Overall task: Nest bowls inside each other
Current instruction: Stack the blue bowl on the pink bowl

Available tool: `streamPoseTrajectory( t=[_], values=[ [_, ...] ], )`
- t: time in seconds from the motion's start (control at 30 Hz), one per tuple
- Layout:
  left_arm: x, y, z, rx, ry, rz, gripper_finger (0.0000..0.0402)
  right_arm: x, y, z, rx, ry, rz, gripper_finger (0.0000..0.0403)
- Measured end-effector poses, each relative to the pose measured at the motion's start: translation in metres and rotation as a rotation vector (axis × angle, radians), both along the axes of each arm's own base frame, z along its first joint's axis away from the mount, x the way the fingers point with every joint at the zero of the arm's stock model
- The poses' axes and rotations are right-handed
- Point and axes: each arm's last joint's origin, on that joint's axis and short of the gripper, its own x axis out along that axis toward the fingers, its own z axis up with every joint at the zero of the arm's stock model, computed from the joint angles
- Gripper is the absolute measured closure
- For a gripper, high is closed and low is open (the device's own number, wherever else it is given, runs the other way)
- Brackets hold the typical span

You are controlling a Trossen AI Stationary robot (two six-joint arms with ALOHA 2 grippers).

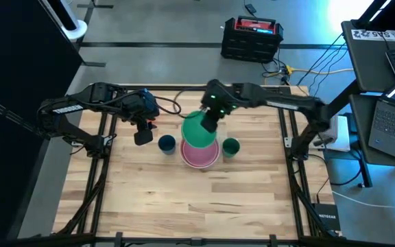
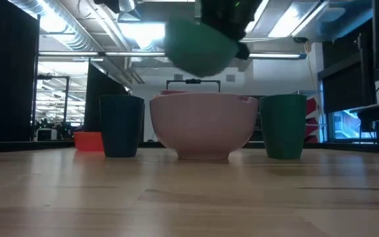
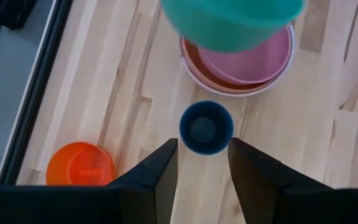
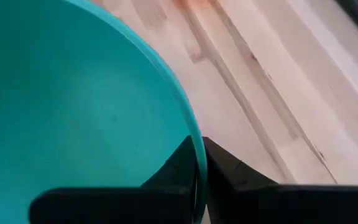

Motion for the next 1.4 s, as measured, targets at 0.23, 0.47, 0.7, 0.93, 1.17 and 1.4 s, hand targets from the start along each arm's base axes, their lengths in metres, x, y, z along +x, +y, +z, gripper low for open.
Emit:
streamPoseTrajectory(
  t=[0.23,0.47,0.7,0.93,1.17,1.4],
  values=[
    [0.000,0.000,0.000,0.002,0.001,-0.003,0.0277,0.031,-0.016,-0.025,0.005,0.079,0.036,0.0403],
    [0.000,0.000,0.000,0.003,0.006,-0.006,0.0277,0.028,-0.010,-0.024,0.015,0.101,0.072,0.0403],
    [0.000,0.000,0.000,0.008,-0.001,-0.014,0.0277,0.017,0.018,-0.009,0.037,0.119,0.167,0.0403],
    [0.002,0.000,0.001,0.015,-0.020,-0.025,0.0277,0.025,0.022,-0.028,0.052,0.174,0.195,0.0403],
    [0.003,0.000,0.001,0.017,-0.025,-0.027,0.0277,0.032,0.022,-0.046,0.064,0.231,0.230,0.0387],
    [0.002,0.000,0.001,0.018,-0.023,-0.029,0.0277,0.035,0.021,-0.041,0.074,0.196,0.250,0.0280]
  ],
)
